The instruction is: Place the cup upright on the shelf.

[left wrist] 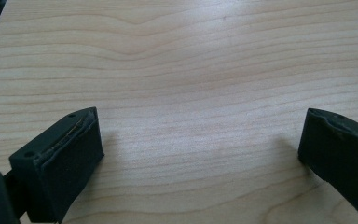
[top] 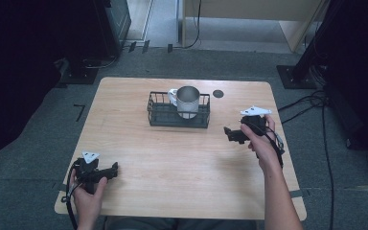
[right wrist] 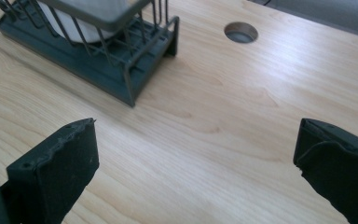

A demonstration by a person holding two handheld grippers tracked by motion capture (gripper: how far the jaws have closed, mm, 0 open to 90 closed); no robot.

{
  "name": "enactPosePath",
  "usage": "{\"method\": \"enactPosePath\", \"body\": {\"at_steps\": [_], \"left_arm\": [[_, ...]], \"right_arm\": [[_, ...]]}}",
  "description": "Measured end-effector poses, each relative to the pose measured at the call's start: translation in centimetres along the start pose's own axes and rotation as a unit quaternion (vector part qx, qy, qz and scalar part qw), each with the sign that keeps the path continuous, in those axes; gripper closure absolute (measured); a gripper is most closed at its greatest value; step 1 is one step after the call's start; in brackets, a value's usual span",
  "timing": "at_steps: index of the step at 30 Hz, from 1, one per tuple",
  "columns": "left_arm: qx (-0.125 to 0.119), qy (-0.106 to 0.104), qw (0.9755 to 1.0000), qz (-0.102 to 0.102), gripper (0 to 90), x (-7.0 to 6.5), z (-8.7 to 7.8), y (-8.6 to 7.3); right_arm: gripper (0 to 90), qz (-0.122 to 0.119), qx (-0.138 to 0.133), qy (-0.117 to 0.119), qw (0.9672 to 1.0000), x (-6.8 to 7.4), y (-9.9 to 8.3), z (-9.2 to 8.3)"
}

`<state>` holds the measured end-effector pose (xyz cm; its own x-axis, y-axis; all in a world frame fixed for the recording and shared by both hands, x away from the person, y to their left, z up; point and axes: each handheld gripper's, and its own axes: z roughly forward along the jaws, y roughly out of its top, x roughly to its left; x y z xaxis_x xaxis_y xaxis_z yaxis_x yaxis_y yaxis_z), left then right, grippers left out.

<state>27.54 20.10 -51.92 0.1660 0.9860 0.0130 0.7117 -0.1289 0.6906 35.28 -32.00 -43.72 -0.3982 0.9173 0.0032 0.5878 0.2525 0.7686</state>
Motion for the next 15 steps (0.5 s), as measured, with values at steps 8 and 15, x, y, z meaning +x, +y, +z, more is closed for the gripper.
{"method": "enactPosePath", "body": {"at_steps": [8,15], "left_arm": [[0.000,0.000,1.0000,0.000,0.0,0.0,0.0,0.0],[0.000,0.000,1.0000,0.000,0.0,0.0,0.0,0.0]], "right_arm": [[0.0,0.021,-0.001,-0.022,0.9995,-1.0,-2.7,-1.2],[0.0,0.047,0.000,-0.045,0.9979,-2.0,-5.1,-1.9]]}}
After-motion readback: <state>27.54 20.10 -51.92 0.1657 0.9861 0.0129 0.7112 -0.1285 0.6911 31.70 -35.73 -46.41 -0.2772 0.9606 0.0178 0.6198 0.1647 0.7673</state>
